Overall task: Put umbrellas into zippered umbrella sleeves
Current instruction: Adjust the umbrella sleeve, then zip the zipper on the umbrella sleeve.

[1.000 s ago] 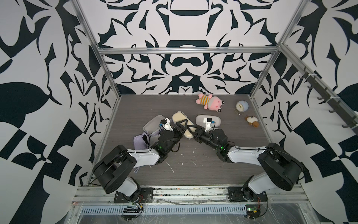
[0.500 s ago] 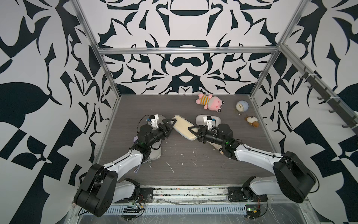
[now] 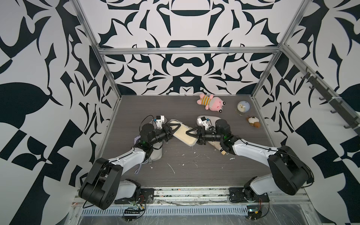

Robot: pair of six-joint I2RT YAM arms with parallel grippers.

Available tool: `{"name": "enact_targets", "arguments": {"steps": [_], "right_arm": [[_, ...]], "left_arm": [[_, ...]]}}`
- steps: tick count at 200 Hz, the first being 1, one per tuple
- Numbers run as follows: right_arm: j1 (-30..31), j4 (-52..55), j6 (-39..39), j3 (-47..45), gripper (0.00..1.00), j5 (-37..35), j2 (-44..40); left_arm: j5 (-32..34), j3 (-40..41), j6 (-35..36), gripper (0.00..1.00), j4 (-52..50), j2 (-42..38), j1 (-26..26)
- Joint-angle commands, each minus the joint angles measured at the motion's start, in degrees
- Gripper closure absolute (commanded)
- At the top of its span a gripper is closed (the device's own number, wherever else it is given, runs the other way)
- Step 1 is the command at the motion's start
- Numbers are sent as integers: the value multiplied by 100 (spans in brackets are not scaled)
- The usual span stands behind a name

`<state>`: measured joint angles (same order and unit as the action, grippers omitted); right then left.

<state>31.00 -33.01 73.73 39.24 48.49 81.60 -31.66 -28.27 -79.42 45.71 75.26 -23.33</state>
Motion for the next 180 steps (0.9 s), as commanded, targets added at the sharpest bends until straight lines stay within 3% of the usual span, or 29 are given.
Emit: {"name": "enact_targets", "arguments": {"steps": [1,19,35,59,74,106,180], "right_arm": [[-208,352,-707,-154,31,-135,-732],[-189,826,-1262,-629,30,-872,-1088],[39,1056,-1843,-985,33,-1992,-1466],[1348,1332,-3949,-1109,43,-4698,-2059],[1881,1227,-4971,-1028,47,-5661,-1964],[2178,930,-5766,-642,49,-6266,-1386],[2214,403,-6304,-84,56,-6321,-467]], "left_arm": [[610,-183,250,80,-342,-165,198],[1262,-206,426,81,-377,-391,197],[1654,-157,554,81,-77,-436,149],[1771,-288,907,81,4,-450,59],[1972,-284,1140,81,123,-539,-67],[2103,-340,1219,80,157,-577,-181],[2015,-460,1201,81,131,-469,-363]]}}
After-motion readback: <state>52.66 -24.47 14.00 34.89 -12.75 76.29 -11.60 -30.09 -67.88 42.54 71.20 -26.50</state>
